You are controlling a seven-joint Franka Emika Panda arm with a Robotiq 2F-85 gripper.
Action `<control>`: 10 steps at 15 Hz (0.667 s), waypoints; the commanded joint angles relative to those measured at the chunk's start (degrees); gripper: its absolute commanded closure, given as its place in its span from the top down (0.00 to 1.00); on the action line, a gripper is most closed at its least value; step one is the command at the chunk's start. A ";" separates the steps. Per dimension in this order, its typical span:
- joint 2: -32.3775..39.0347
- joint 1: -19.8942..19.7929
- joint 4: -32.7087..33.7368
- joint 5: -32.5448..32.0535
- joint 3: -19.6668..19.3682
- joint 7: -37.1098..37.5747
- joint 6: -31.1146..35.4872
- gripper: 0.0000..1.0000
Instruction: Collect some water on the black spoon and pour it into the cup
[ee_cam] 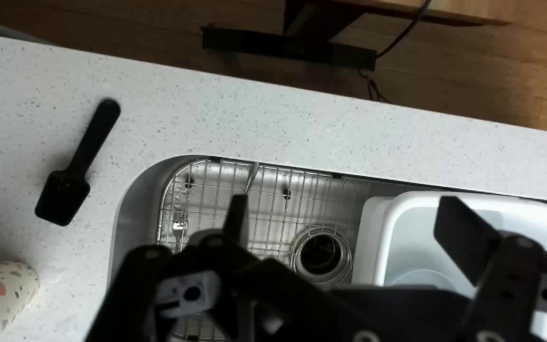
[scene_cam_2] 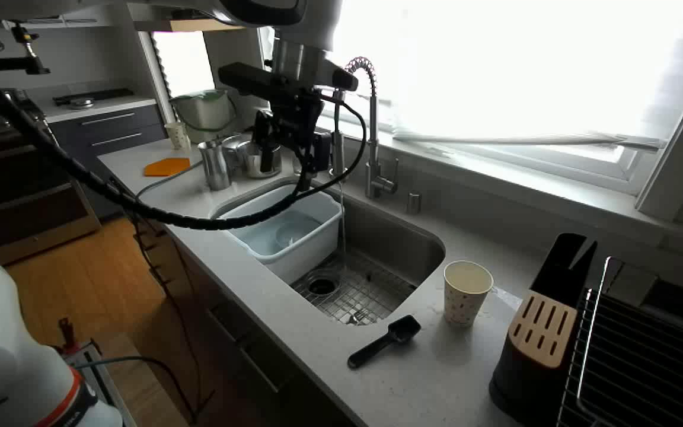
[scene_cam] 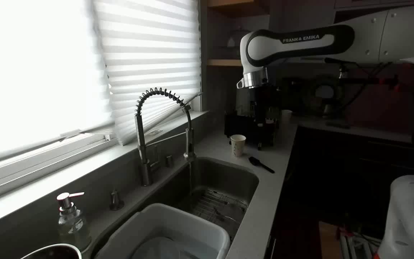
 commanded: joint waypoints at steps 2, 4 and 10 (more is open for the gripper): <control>0.15 -1.80 0.18 0.19 1.64 -0.19 -0.14 1.00; 0.15 -1.80 0.18 0.19 1.64 -0.19 -0.14 1.00; 1.51 -2.51 -0.13 -0.93 1.36 1.57 -0.99 1.00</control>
